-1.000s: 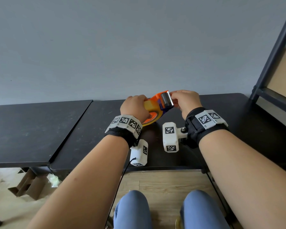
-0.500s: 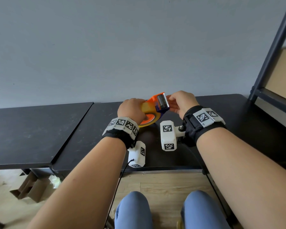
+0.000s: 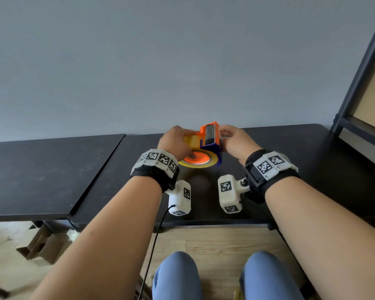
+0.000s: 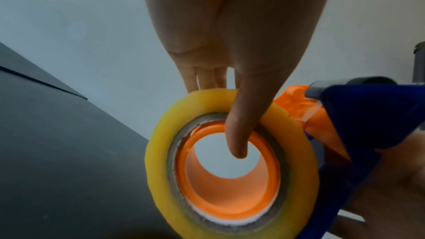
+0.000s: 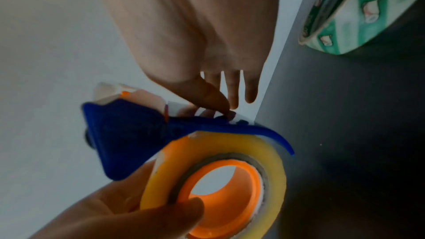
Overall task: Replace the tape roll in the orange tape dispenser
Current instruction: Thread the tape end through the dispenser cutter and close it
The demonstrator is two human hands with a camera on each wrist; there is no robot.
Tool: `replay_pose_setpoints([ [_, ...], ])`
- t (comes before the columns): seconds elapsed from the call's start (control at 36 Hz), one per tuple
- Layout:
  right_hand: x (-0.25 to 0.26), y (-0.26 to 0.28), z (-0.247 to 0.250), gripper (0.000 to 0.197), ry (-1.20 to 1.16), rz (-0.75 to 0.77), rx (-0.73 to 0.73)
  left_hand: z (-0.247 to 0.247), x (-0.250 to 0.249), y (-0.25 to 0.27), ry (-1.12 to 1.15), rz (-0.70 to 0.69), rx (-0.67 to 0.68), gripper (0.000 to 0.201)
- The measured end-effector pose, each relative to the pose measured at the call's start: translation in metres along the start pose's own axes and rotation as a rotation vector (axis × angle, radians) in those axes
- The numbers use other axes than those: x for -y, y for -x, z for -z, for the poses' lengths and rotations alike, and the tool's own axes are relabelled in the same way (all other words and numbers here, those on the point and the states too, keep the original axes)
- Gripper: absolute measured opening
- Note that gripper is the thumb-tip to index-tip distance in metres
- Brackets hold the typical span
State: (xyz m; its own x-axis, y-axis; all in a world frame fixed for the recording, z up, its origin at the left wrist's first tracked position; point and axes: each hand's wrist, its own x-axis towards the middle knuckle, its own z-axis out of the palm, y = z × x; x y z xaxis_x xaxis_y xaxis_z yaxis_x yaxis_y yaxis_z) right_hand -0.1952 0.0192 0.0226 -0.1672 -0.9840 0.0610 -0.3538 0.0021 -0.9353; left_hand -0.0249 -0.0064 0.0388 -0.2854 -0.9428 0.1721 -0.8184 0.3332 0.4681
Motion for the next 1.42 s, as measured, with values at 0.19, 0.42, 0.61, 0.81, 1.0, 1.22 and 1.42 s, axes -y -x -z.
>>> replay_pose_setpoints([
  [0.19,0.004,0.009,-0.001,0.049,0.115,0.005,0.176,-0.002,-0.002,-0.003,0.088,-0.025,0.043,0.063],
  [0.42,0.003,0.003,-0.005,0.03,0.101,-0.116,0.207,-0.005,0.001,-0.002,0.206,-0.026,-0.011,0.06],
  [0.61,0.01,0.002,-0.013,0.031,-0.024,-0.209,0.153,0.006,-0.006,0.0,0.441,0.001,-0.119,0.054],
  [0.81,0.01,0.0,-0.011,0.023,0.012,-0.256,0.024,0.017,-0.016,0.0,0.67,0.023,-0.25,0.04],
  [1.0,0.012,-0.003,-0.013,0.018,0.003,-0.297,0.018,0.019,-0.016,-0.001,0.587,-0.008,-0.317,0.012],
  [1.22,0.016,0.001,-0.012,0.011,0.068,-0.268,0.043,0.019,-0.012,-0.009,0.586,0.038,-0.365,0.02],
  [1.42,0.024,0.019,-0.011,0.02,-0.07,-0.212,0.086,0.022,-0.014,-0.013,0.554,0.092,-0.376,0.031],
])
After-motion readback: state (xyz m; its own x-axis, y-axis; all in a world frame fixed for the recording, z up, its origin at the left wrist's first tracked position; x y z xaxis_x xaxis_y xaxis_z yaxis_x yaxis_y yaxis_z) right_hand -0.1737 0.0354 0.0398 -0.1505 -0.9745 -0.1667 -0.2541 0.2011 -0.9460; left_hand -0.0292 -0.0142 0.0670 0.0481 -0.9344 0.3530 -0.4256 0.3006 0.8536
